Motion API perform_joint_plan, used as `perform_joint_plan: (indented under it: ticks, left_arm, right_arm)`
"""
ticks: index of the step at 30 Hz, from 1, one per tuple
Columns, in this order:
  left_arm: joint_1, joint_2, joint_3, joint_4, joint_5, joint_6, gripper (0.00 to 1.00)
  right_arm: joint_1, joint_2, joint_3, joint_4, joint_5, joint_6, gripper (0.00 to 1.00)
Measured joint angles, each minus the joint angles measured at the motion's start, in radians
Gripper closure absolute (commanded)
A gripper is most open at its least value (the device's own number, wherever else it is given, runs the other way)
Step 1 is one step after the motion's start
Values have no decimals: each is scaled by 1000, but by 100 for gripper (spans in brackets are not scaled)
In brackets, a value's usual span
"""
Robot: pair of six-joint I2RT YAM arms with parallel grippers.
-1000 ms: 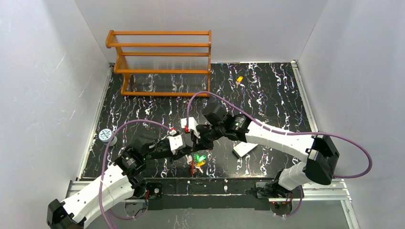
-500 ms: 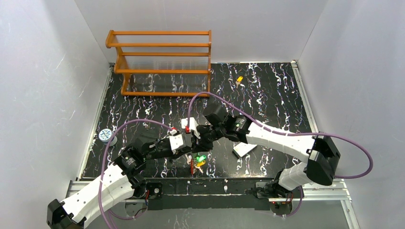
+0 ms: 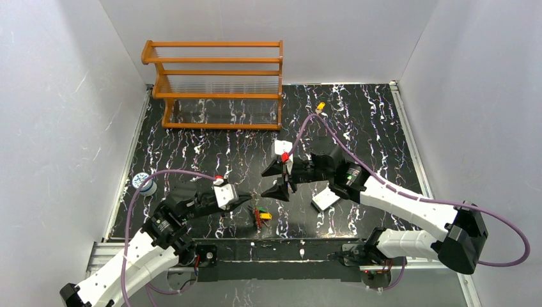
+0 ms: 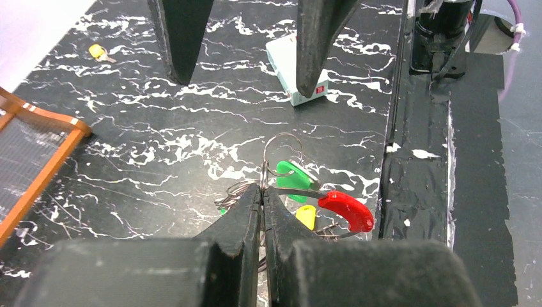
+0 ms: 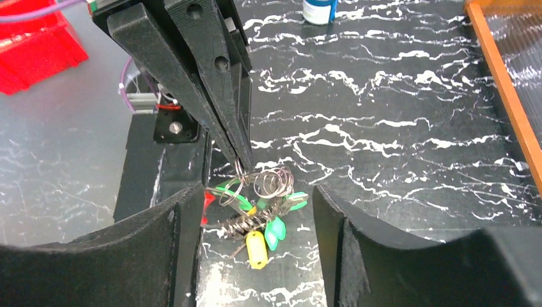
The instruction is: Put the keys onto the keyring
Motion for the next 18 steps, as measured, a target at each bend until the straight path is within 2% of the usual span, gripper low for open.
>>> perform_joint_plan:
  ticks: [6, 14, 18]
  left_arm:
    - [0, -59, -6, 17, -20, -1, 100]
    - [0, -41, -6, 29, -21, -1, 100]
    - [0, -34, -6, 29, -21, -1, 100]
  right_arm:
    - [-2, 1, -2, 55, -25, 76, 41]
    - [-2, 23, -17, 85, -49, 173, 48]
    - [-2, 45, -17, 84, -50, 199, 56]
